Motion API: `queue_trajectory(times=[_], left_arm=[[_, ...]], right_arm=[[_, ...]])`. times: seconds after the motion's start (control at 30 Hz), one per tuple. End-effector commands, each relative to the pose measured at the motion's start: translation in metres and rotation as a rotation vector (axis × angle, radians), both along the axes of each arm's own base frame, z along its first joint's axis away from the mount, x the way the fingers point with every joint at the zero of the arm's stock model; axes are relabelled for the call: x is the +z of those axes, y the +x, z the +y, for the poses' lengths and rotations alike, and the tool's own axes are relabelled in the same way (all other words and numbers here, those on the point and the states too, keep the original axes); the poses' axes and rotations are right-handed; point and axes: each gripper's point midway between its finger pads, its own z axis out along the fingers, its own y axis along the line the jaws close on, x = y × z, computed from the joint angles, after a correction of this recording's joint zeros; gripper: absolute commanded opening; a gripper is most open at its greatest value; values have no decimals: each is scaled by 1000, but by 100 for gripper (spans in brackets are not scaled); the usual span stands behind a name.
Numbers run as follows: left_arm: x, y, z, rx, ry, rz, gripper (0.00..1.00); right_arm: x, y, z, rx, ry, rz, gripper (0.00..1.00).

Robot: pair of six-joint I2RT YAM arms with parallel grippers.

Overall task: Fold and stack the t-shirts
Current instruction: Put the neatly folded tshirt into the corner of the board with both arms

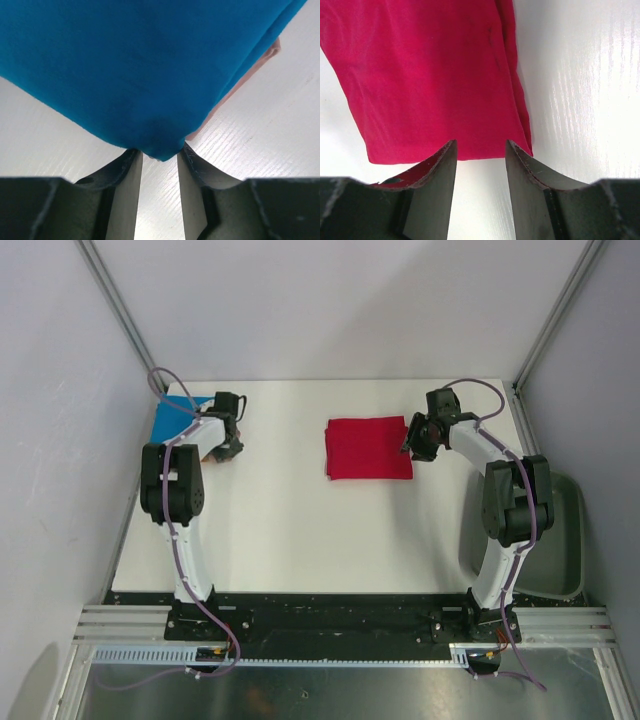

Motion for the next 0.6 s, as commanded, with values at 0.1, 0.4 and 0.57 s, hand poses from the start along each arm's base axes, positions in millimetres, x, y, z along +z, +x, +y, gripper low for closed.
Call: queue_trajectory(times=[0.1,0.4,0.57], left_arm=[[8,9,7,53,-15,-23,34],[1,-8,-5,64,-77,1,1],[1,-35,-24,54,-122,21,0]], right_arm=[[18,3,-2,8,25,-47,47],[17,1,-3,9,30,-40,47],[20,-1,-3,7,34,-45,47]])
